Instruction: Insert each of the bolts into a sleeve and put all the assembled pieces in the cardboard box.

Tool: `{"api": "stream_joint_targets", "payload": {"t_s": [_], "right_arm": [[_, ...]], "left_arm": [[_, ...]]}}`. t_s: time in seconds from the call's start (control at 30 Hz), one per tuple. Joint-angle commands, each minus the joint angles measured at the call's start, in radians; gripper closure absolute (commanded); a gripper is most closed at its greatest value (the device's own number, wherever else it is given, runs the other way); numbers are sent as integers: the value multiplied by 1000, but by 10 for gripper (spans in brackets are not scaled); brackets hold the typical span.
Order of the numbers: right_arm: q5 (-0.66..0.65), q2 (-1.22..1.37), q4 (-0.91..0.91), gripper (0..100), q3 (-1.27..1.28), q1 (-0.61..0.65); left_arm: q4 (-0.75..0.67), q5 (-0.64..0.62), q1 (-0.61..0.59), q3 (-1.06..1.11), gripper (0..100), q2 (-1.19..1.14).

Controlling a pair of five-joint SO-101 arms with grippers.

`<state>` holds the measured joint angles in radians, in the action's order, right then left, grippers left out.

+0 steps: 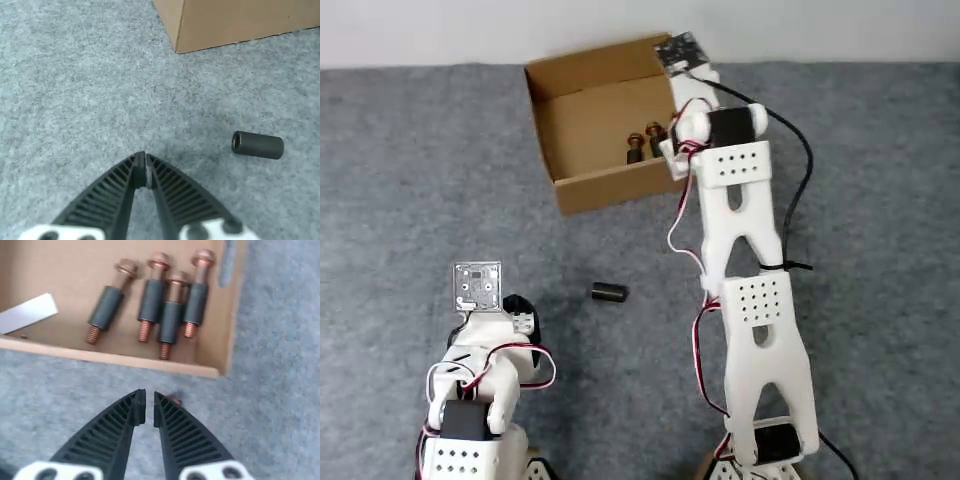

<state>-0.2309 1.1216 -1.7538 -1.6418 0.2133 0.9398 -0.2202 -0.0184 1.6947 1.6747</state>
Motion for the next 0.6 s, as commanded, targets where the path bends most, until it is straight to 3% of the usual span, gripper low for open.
{"api": "stream_joint_targets", "payload": {"t_s": [0.0, 0.17, 0.37, 0.57], "right_arm": [[-12, -61, -44, 987, -31, -45], [-100, -61, -42, 968, 126, -85], [-112, -59, -28, 814, 265, -93], [-117, -59, 74, 858, 374, -97]], "left_arm": [[-31, 5, -9, -4, 994, 8], [-31, 5, -9, -4, 994, 8], [-31, 5, -9, -4, 994, 8], [-31, 5, -9, -4, 994, 8]]}}
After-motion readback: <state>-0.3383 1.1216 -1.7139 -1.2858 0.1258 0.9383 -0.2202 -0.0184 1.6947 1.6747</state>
